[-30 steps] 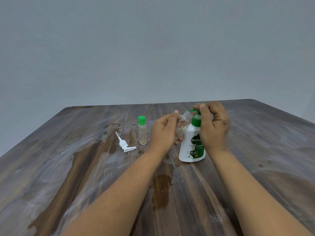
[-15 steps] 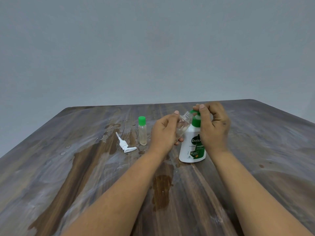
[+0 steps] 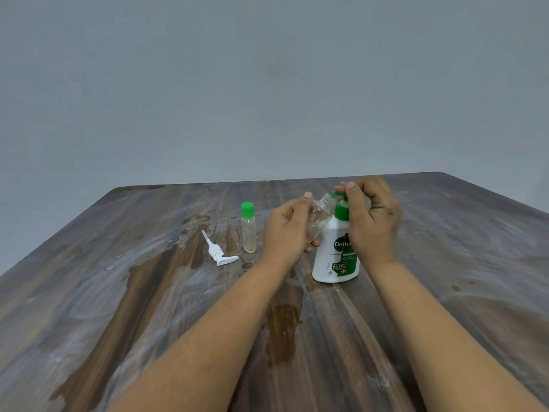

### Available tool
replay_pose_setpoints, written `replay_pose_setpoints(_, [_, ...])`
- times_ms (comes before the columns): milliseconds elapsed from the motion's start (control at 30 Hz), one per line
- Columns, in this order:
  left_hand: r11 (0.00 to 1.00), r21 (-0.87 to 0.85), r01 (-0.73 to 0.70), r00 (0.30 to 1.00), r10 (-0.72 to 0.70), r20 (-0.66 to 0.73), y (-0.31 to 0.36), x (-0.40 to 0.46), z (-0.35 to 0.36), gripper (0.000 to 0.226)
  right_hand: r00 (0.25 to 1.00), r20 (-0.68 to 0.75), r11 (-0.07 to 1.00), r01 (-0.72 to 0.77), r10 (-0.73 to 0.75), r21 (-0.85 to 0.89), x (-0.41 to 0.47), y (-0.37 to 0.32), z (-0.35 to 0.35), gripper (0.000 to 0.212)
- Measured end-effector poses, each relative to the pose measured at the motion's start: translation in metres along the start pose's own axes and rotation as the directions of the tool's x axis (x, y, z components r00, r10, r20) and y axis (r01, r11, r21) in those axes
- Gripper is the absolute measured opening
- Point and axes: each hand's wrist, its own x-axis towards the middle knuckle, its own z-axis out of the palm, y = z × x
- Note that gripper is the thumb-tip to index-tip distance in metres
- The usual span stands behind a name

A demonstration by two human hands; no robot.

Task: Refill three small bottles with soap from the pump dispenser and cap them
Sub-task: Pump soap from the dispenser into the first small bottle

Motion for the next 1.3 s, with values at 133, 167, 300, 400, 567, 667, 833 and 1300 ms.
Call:
replay_pose_setpoints(133, [1.000, 0.000, 0.007, 1.000, -0.007, -0.010, -0.0012, 0.0015, 0.0002, 0.036, 0.998, -0.041, 0.997, -0.051, 0.053, 0.061, 0.0001, -0.0032, 0.0013, 0.025])
replay_pose_setpoints(167, [1.000, 0.003, 0.007, 1.000, -0.007, -0.012, -0.0015, 0.0017, 0.0002, 0.036, 0.997, -0.042, 0.996, -0.059, 0.062, 0.061, 0.0002, -0.0039, 0.0015, 0.026])
replay_pose_setpoints(300, [1.000, 0.015, 0.001, 1.000, -0.001, -0.003, -0.0021, 0.0022, 0.0002, 0.035, 0.997, -0.024, 0.997, -0.068, 0.069, 0.043, 0.0007, -0.0037, 0.0004, 0.026])
replay_pose_setpoints(400, [1.000, 0.026, -0.008, 1.000, 0.008, 0.002, -0.0025, 0.0021, -0.0003, 0.035, 0.999, 0.002, 0.999, -0.046, 0.046, -0.008, -0.0002, -0.0029, 0.0000, 0.022])
replay_pose_setpoints(567, [1.000, 0.021, -0.008, 1.000, 0.008, 0.006, -0.0027, 0.0016, -0.0005, 0.035, 0.999, 0.000, 0.999, -0.032, 0.032, -0.004, 0.0001, -0.0038, -0.0001, 0.023])
replay_pose_setpoints(667, [1.000, 0.021, -0.001, 1.000, 0.001, -0.005, -0.0027, 0.0022, -0.0004, 0.035, 0.998, -0.035, 0.998, -0.047, 0.048, 0.043, -0.0007, -0.0058, 0.0007, 0.026])
replay_pose_setpoints(833, [1.000, 0.019, 0.013, 1.000, -0.013, -0.006, -0.0031, 0.0029, 0.0001, 0.035, 0.996, -0.030, 0.996, -0.077, 0.078, 0.047, -0.0002, -0.0063, 0.0013, 0.027])
replay_pose_setpoints(1300, [1.000, 0.012, 0.010, 1.000, -0.010, -0.004, -0.0038, 0.0033, -0.0007, 0.036, 0.997, -0.041, 0.995, -0.068, 0.071, 0.071, -0.0013, -0.0066, 0.0007, 0.025])
